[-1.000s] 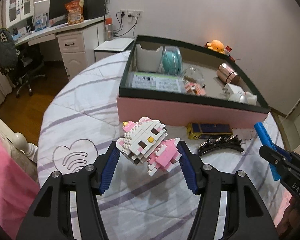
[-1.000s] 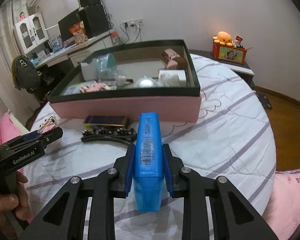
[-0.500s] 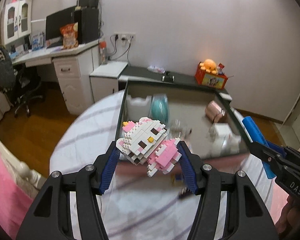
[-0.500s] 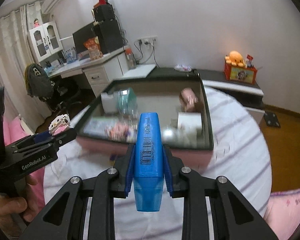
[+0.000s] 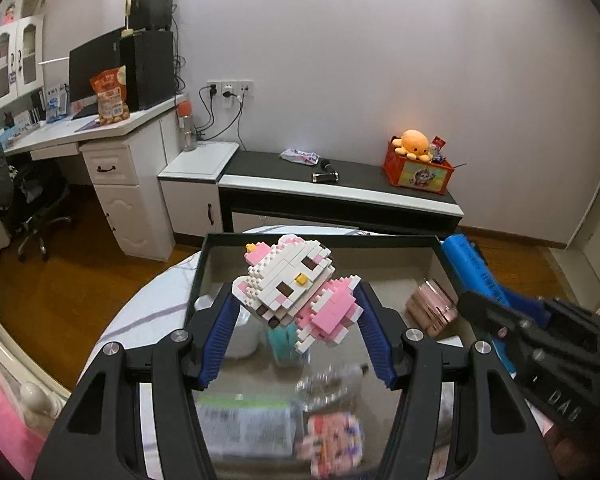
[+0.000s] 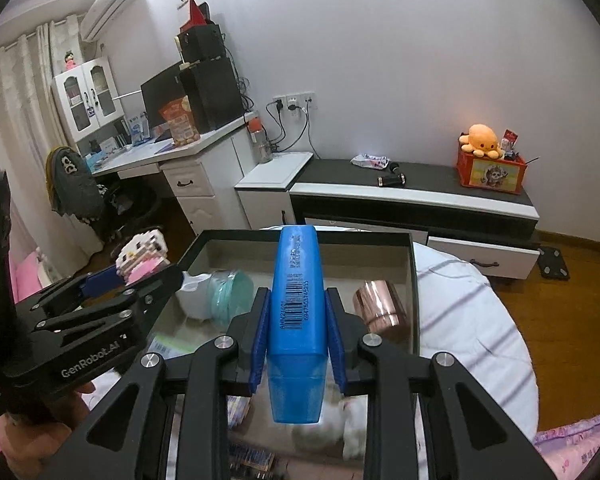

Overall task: Organize rigid objects
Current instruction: 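Carry the block cat and blue case into the pink box and open both tools, then withdraw both tools from the box and pause above the bed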

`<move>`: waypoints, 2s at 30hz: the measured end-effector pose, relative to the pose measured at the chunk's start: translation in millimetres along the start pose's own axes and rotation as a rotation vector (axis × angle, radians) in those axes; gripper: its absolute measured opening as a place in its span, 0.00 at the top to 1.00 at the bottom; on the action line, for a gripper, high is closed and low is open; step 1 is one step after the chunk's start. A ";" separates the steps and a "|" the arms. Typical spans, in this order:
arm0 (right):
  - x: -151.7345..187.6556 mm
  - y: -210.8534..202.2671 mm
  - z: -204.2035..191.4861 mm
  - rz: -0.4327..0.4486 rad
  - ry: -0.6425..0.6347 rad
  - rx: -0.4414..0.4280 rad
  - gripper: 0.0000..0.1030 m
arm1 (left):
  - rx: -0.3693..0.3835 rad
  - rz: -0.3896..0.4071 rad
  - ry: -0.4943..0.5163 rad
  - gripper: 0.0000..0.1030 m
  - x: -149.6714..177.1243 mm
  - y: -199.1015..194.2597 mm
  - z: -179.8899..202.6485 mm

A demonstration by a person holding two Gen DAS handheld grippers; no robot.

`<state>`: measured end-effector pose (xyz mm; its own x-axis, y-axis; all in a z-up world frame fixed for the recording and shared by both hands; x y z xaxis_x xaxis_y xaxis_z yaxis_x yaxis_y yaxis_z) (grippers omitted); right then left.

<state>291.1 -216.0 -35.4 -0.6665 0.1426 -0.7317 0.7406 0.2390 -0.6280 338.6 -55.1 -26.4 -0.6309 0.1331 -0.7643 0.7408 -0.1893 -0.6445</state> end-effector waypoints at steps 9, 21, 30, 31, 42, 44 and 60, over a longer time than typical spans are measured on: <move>-2.8 55.6 18.0 -0.089 0.039 0.004 0.74 | 0.032 -0.096 0.004 0.42 -6.6 57.9 5.1; 5.4 60.4 36.6 -0.128 0.107 -0.011 0.42 | -0.048 -0.086 -0.001 0.07 -1.5 54.3 -2.6; 8.8 23.1 27.1 -0.042 0.148 0.001 0.00 | -0.086 0.013 -0.038 0.00 11.5 -11.3 -25.4; 10.0 17.6 25.1 -0.032 0.152 0.004 0.00 | -0.087 0.020 -0.042 0.00 14.0 -19.2 -28.2; 33.6 -54.4 -3.8 0.048 0.147 0.008 0.00 | -0.108 0.069 -0.054 0.00 53.9 -101.8 -36.9; 39.3 -66.8 -6.0 0.058 0.143 0.011 0.00 | -0.111 0.081 -0.063 0.00 60.9 -116.3 -39.2; 83.7 -150.9 -42.4 0.145 0.075 0.025 0.00 | -0.112 0.067 -0.090 0.00 118.9 -184.8 -30.7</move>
<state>119.9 -199.3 9.4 -0.5565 0.2453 -0.7938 0.8306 0.1870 -0.5245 133.7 25.6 1.2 -0.5933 0.0354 -0.8042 0.8000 -0.0845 -0.5940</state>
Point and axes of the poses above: each gripper's, at about its wrist camera, not at the fingertips, and y roughly the way its jaws point, z to its right, x to its underside, the point moved 1 cm from there along y, roughly the way its jaws point, and after that the axes turned 5 degrees about y, right-handed, at the moved point
